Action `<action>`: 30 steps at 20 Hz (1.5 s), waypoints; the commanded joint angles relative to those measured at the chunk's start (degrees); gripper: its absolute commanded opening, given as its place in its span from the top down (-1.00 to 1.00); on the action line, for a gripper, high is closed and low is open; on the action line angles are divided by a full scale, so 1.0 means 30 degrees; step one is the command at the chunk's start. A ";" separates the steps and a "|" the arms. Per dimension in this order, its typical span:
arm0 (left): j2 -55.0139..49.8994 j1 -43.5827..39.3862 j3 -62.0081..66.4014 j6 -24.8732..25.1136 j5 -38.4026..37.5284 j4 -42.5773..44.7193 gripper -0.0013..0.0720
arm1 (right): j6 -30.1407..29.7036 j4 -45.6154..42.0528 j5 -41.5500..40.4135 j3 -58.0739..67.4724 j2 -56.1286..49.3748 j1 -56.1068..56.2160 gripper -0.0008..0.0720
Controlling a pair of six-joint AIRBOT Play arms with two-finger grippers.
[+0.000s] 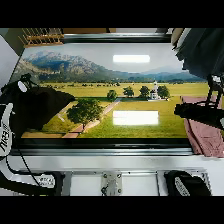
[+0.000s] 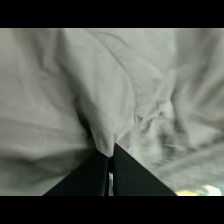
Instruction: Fold the clothes and pants, and hang the long-sleeved shirts on hangers.
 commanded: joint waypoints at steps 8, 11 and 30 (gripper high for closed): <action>0.4452 -1.2648 0.1137 0.1435 0.0080 -0.6776 0.96 | 0.0000 0.0007 0.0000 0.0015 0.0015 0.0015 0.91; 0.3803 -1.6633 0.1137 0.1435 0.2506 -0.6776 0.95 | 0.0000 0.0007 0.0000 0.0015 0.0015 0.0015 0.91; 0.5202 0.0495 -0.8830 -0.0364 0.1909 -0.8692 -0.89 | 0.0080 0.1712 0.0000 0.0015 -0.0007 0.0015 0.91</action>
